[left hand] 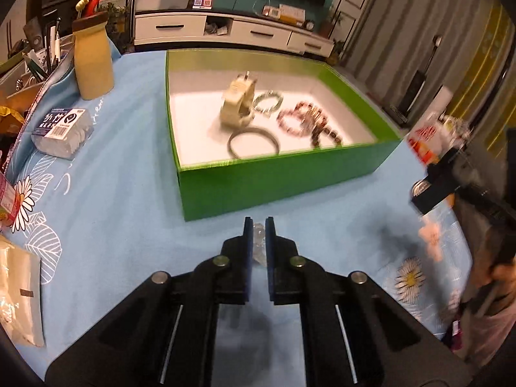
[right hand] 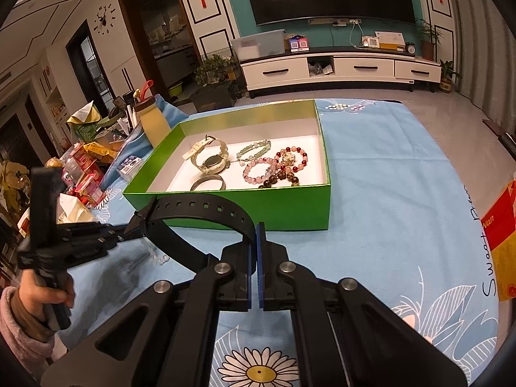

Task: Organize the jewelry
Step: 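Carry the watch and crystal bracelet into the green box and open both tools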

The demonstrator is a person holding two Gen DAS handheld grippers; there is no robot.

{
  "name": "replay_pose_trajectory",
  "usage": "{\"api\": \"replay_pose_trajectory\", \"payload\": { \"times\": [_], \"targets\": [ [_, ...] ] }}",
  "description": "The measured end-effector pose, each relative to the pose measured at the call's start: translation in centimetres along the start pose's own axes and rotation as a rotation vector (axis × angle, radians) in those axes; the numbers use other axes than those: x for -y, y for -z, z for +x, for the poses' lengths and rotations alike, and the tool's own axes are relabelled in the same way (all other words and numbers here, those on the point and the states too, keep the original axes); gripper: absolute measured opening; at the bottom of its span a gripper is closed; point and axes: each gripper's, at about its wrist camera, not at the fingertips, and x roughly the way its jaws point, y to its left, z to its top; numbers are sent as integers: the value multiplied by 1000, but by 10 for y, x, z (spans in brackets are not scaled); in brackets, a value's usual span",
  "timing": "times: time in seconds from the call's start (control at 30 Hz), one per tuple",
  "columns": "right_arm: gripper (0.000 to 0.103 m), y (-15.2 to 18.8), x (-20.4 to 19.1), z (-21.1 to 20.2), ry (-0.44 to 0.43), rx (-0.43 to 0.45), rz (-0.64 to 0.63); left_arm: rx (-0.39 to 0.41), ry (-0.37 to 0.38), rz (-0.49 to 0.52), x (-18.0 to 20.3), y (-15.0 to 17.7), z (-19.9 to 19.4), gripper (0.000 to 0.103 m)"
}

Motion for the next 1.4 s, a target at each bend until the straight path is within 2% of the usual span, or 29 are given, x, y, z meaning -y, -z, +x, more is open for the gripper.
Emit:
{"api": "replay_pose_trajectory", "payload": {
  "times": [0.13, 0.47, 0.8, 1.1, 1.4],
  "targets": [
    [2, -1, -1, -3, -4, 7, -2, 26, 42, -19, 2, -8, -15, 7],
    [2, -9, -5, -8, -14, 29, -10, 100, 89, 0, 18, -35, -53, 7],
    [2, -28, -6, -12, -8, 68, -22, 150, 75, 49, 31, -67, -64, 7],
    [2, -57, -1, -2, 2, 95, -13, 162, 67, 51, 30, -93, -50, 7],
    [2, -81, 11, 24, 26, 84, 5, 117, 48, 13, 13, -106, -15, 7]
  ]
}}
